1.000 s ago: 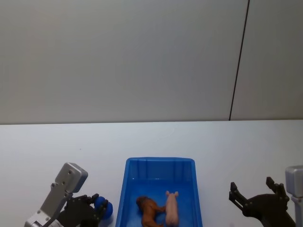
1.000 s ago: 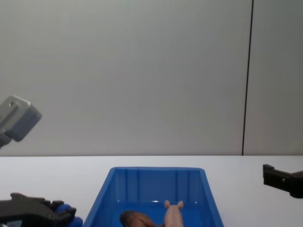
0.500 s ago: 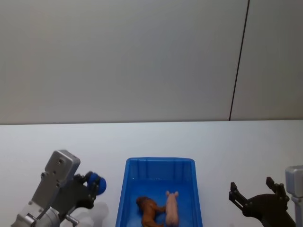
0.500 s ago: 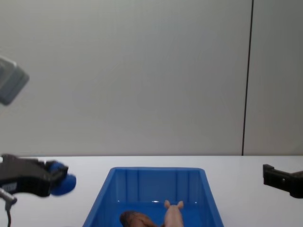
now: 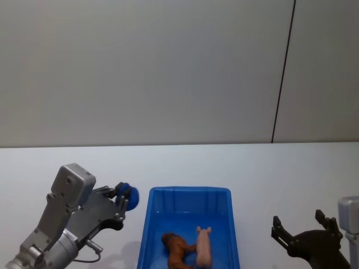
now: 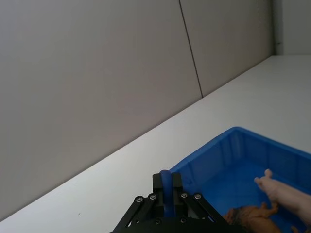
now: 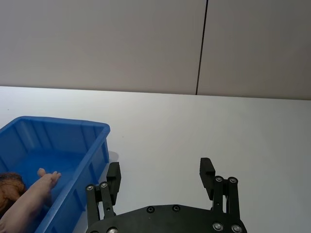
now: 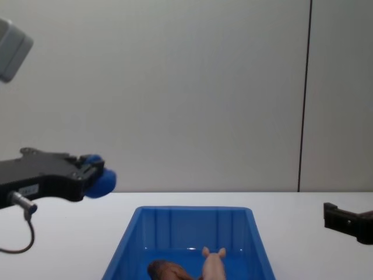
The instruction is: Pick up the two dolls from the table and place them into the box.
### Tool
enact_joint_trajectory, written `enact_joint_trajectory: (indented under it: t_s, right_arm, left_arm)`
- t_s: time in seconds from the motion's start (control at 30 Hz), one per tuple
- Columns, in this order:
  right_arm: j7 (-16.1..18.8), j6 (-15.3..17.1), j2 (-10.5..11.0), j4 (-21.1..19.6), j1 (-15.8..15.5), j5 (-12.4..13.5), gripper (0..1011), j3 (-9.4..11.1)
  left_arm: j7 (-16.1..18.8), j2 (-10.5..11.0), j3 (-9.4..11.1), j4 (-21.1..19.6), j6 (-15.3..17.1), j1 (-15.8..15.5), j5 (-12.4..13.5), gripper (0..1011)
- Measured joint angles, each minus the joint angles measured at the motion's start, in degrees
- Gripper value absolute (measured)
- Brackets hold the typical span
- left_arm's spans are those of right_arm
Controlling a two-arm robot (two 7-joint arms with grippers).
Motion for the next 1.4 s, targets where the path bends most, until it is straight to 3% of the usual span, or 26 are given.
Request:
enact_joint_trajectory:
  t_s: [0.27, 1.07, 1.27, 1.4]
  right_arm:
    - [0.00, 0.00, 0.00, 0.00, 0.00, 0.00, 1001, 0.00]
    - [0.00, 0.00, 0.00, 0.00, 0.00, 0.00, 1001, 0.00]
    - [0.00, 0.00, 0.00, 0.00, 0.00, 0.00, 1001, 0.00]
    - [0.00, 0.00, 0.00, 0.00, 0.00, 0.00, 1001, 0.00]
  left_arm:
    - [-4.61, -1.29, 0.47, 0.02, -2.54, -1.18, -1.19, 89]
    - [-21.74, -10.21, 4.60, 7.41, -7.28, -8.57, -4.58, 850]
    - [-23.96, -11.67, 5.29, 8.81, -7.79, -9.81, -5.02, 997]
    - [-25.05, -12.36, 5.63, 9.53, -8.03, -10.39, -5.22, 1001]
